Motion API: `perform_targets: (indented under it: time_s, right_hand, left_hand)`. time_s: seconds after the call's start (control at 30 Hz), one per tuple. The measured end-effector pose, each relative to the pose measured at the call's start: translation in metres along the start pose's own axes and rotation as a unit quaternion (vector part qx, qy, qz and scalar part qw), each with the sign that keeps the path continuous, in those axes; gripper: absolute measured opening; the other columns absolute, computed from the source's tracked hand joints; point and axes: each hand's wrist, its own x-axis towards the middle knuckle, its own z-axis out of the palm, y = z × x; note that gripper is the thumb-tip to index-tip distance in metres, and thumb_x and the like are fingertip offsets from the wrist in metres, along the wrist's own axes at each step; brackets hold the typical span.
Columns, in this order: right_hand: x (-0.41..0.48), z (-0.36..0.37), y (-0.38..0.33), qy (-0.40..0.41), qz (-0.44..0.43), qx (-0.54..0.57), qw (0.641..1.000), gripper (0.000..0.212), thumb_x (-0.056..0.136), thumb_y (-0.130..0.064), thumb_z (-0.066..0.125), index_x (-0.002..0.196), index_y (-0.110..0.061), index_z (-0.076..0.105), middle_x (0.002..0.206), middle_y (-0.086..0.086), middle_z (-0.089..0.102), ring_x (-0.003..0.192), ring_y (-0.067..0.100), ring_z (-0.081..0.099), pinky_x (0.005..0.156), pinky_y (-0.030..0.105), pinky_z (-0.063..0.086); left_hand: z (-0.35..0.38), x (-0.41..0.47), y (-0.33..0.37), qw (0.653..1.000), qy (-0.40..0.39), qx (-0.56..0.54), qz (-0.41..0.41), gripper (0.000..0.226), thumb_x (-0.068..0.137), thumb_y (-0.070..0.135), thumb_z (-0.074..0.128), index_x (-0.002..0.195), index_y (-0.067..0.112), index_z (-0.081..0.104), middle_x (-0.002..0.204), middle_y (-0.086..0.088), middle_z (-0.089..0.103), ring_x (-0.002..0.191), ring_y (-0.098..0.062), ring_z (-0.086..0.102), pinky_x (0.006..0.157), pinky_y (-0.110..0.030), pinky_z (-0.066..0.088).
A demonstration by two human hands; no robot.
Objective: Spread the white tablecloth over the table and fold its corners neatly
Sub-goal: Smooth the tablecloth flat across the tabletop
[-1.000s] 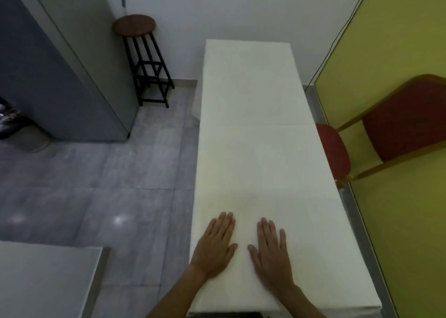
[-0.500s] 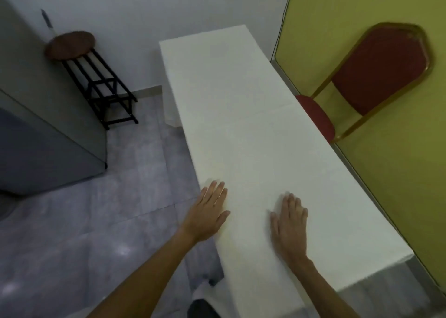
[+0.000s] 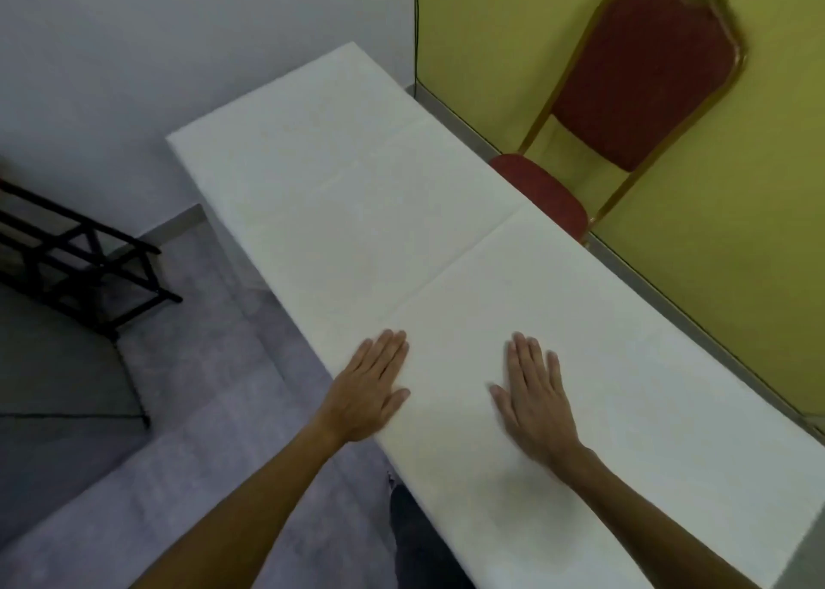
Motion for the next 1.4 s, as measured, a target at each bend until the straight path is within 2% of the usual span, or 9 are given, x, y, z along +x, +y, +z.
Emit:
perform_targets:
  time_s: [0.2, 0.4, 0.57, 0.8, 0.93, 1.03, 1.23, 1.4]
  right_hand:
    - [0.090, -0.005, -0.055, -0.018, 0.021, 0.009, 1.000, 0.074, 0.105, -0.052, 0.024, 0.159, -0.003, 0.006, 0.168, 0.015, -0.001, 0.156, 0.028, -0.003, 0.125, 0.054, 0.010]
    - [0.200, -0.006, -0.120, 0.005, 0.031, 0.028, 0.999, 0.076, 0.105, -0.053, 0.025, 0.158, -0.001, 0.011, 0.167, 0.018, 0.005, 0.155, 0.032, 0.001, 0.125, 0.053, 0.010]
    - [0.286, -0.005, -0.162, 0.024, 0.048, 0.012, 0.999, 0.078, 0.104, -0.057, 0.018, 0.158, -0.001, 0.014, 0.167, 0.019, 0.008, 0.155, 0.035, 0.004, 0.124, 0.056, 0.011]
    - [0.404, -0.008, -0.227, 0.018, 0.100, 0.004, 0.995, 0.083, 0.102, -0.062, 0.012, 0.158, -0.001, 0.008, 0.167, 0.021, 0.002, 0.154, 0.039, -0.001, 0.123, 0.059, 0.010]
    - [0.468, -0.008, -0.265, 0.015, 0.128, 0.006, 0.992, 0.085, 0.102, -0.062, 0.017, 0.158, 0.000, 0.005, 0.167, 0.021, 0.001, 0.154, 0.037, -0.002, 0.124, 0.058, 0.008]
    - [0.507, -0.010, -0.297, 0.021, 0.122, 0.014, 0.992, 0.084, 0.102, -0.061, 0.023, 0.158, 0.001, 0.008, 0.166, 0.021, 0.006, 0.154, 0.038, 0.002, 0.124, 0.057, 0.009]
    - [0.522, -0.007, -0.354, 0.018, 0.125, 0.060, 0.990, 0.081, 0.103, -0.057, 0.024, 0.158, 0.001, 0.008, 0.166, 0.021, 0.008, 0.154, 0.037, 0.005, 0.124, 0.055, 0.011]
    - [0.452, -0.004, -0.349, 0.023, 0.187, 0.082, 0.979, 0.080, 0.104, -0.055, 0.025, 0.158, 0.001, 0.006, 0.167, 0.019, 0.003, 0.155, 0.035, 0.000, 0.125, 0.055, 0.011]
  left_hand:
    - [-0.028, 0.061, -0.083, 0.996, -0.013, -0.036, -0.083, 0.069, 0.103, 0.046, 0.023, 0.154, -0.001, 0.020, 0.163, -0.016, 0.015, 0.152, -0.030, 0.011, 0.122, -0.047, 0.015]
    - [-0.042, 0.111, -0.140, 0.996, 0.014, -0.045, -0.070, 0.071, 0.101, 0.046, 0.027, 0.155, 0.000, 0.016, 0.164, -0.015, 0.011, 0.152, -0.029, 0.005, 0.123, -0.047, 0.013]
    - [-0.053, 0.148, -0.199, 0.992, 0.050, -0.045, -0.106, 0.069, 0.101, 0.044, 0.029, 0.155, 0.002, 0.019, 0.164, -0.014, 0.013, 0.152, -0.029, 0.007, 0.123, -0.047, 0.011]
    - [-0.084, 0.204, -0.325, 0.996, 0.047, -0.034, -0.065, 0.066, 0.100, 0.041, 0.033, 0.155, 0.006, 0.023, 0.163, -0.013, 0.016, 0.152, -0.032, 0.009, 0.121, -0.055, 0.013]
    - [-0.097, 0.219, -0.394, 0.999, 0.039, -0.017, 0.002, 0.065, 0.102, 0.044, 0.027, 0.155, 0.006, 0.023, 0.163, -0.013, 0.017, 0.152, -0.030, 0.010, 0.120, -0.052, 0.018]
    - [-0.105, 0.223, -0.440, 0.999, 0.038, -0.008, -0.005, 0.066, 0.103, 0.045, 0.022, 0.156, 0.007, 0.019, 0.164, -0.014, 0.014, 0.152, -0.030, 0.008, 0.122, -0.050, 0.015]
    - [-0.122, 0.210, -0.497, 1.000, 0.016, 0.016, -0.017, 0.067, 0.102, 0.044, 0.022, 0.155, 0.001, 0.017, 0.163, -0.018, 0.013, 0.152, -0.033, 0.008, 0.122, -0.051, 0.014]
    - [-0.122, 0.192, -0.478, 0.998, -0.027, 0.018, 0.056, 0.066, 0.102, 0.038, 0.023, 0.153, -0.003, 0.018, 0.162, -0.021, 0.013, 0.151, -0.035, 0.008, 0.119, -0.055, 0.020]
